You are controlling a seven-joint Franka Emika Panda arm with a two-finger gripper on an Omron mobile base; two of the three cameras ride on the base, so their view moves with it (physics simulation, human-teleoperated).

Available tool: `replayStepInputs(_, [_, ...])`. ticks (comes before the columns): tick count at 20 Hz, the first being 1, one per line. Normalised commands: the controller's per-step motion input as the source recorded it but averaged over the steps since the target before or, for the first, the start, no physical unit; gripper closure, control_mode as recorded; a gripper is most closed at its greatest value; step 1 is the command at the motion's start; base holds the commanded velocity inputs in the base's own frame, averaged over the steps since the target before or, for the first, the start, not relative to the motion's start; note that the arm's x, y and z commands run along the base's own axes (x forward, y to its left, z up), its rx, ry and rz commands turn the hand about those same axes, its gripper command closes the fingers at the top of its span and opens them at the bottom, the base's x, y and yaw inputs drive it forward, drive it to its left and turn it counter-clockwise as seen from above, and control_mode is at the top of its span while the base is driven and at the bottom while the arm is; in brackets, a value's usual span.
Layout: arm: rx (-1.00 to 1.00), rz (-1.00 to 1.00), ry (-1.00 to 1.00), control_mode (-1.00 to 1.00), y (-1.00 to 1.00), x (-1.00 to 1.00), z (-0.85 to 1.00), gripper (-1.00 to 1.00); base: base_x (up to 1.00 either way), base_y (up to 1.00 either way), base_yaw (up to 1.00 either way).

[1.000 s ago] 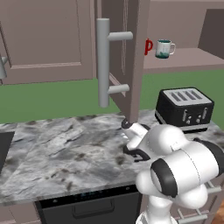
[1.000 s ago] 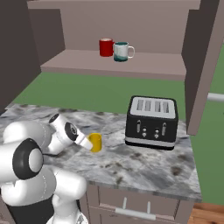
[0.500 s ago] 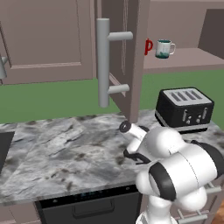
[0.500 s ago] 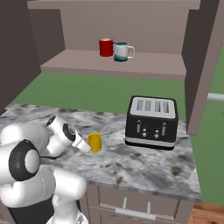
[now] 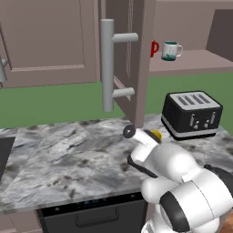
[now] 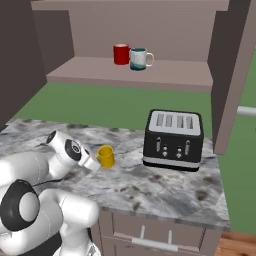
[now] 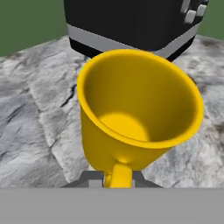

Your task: Pick the mug on the counter and place it in the cabinet with the handle facing the right, like the mugs already inside.

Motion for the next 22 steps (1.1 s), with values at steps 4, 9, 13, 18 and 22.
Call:
replayStepInputs(4, [0.0, 0.0, -0.01, -1.0, 0.0, 0.0, 0.25, 1.0, 0.0, 0.0, 0.0])
replayStepInputs(9, [0.0, 0.02, 0.0, -1.0, 0.0, 0.0, 0.24, 1.0, 0.0, 0.0, 0.0])
replayStepInputs(13, [0.0, 0.06, 0.0, -1.0, -0.01, 0.0, 0.29, 1.0, 0.0, 0.0, 0.0])
replayStepInputs(18, [0.02, 0.13, 0.0, -1.0, -0.04, 0.0, 0.35, 1.0, 0.0, 0.0, 0.0])
replayStepInputs(22, [0.03, 0.15, 0.0, -1.0, -0.05, -0.01, 0.4, 1.0, 0.0, 0.0, 0.0])
